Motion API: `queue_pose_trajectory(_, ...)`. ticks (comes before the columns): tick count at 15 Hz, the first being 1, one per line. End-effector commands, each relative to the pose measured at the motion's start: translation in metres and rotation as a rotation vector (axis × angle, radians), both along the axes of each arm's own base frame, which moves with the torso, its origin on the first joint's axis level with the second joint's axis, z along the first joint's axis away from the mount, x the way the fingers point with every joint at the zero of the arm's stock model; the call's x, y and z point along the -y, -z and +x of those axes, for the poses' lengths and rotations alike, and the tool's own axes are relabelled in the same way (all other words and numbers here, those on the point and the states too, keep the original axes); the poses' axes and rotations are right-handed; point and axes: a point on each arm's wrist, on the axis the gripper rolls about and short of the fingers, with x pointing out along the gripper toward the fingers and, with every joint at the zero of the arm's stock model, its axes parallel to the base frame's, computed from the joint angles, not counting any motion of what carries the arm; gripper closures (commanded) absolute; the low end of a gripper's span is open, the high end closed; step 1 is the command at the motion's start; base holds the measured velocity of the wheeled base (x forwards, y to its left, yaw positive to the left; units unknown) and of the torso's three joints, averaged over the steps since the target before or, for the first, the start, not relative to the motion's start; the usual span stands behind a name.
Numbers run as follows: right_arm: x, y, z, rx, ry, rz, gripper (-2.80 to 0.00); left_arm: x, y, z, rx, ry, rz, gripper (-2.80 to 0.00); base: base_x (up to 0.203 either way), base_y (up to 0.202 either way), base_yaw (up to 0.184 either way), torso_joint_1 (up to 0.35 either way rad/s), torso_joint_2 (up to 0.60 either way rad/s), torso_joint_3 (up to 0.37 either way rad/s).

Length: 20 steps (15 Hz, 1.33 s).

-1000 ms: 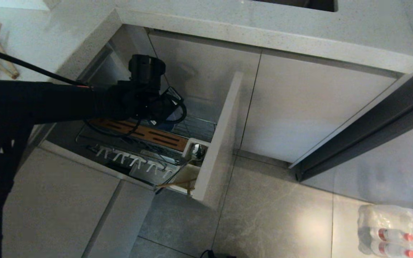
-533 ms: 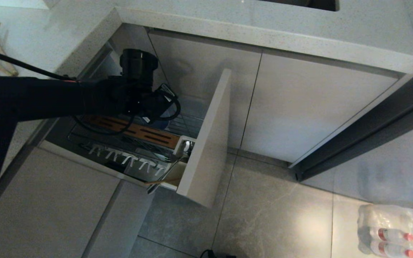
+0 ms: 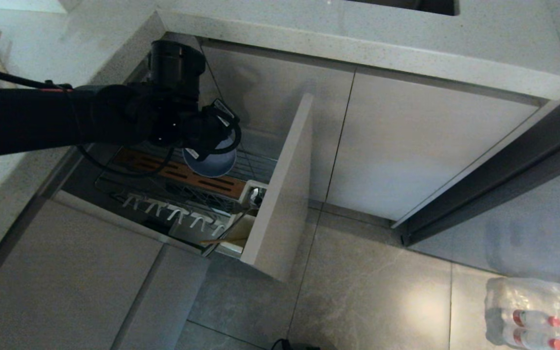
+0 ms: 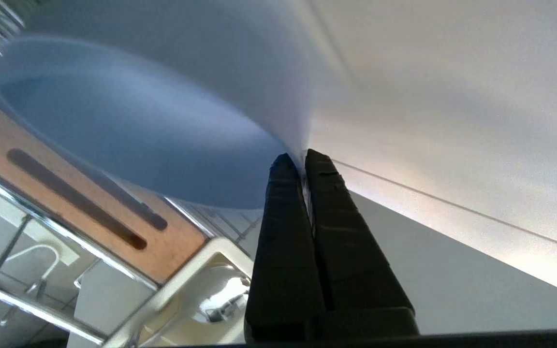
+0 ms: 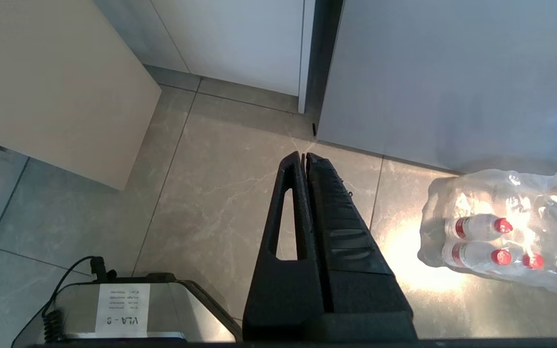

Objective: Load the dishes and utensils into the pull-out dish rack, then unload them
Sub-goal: Take the bowl out of the cupboard

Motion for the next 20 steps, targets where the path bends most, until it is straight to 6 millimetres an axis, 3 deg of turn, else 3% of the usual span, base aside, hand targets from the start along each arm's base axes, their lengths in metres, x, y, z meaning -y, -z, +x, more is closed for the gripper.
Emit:
queue_pose_trajectory(1, 0.0, 0.0, 0.0, -0.001, 0.0, 0.0, 0.0, -0.003, -0.015, -0.011, 0.035, 0.001, -0.02, 0.0, 0.0, 0.0, 0.0, 0.0, 0.0, 0.0)
queue_pose_trajectory(9, 0.0, 0.0, 0.0, -0.001, 0.0, 0.0, 0.0, -0.013, -0.075, -0.074, 0.137, 0.049, -0.091, 0.0, 0.0, 0.0, 0.0, 0.0, 0.0, 0.0)
queue_pose_trajectory(16, 0.0, 0.0, 0.0, -0.001, 0.0, 0.0, 0.0, -0.007, -0.059, -0.062, 0.063, 0.047, -0.057, 0.0, 0.0, 0.0, 0.0, 0.0, 0.0, 0.0)
queue_pose_trajectory(17, 0.0, 0.0, 0.0, -0.001, 0.0, 0.0, 0.0, -0.007, -0.056, -0.061, 0.048, 0.043, -0.053, -2.8, 0.0, 0.0, 0.0, 0.0, 0.0, 0.0)
queue_pose_trajectory(20, 0.0, 0.0, 0.0, -0.001, 0.0, 0.0, 0.0, -0.005, -0.051, -0.053, 0.034, 0.036, -0.048, -2.8, 0.0, 0.0, 0.0, 0.0, 0.0, 0.0)
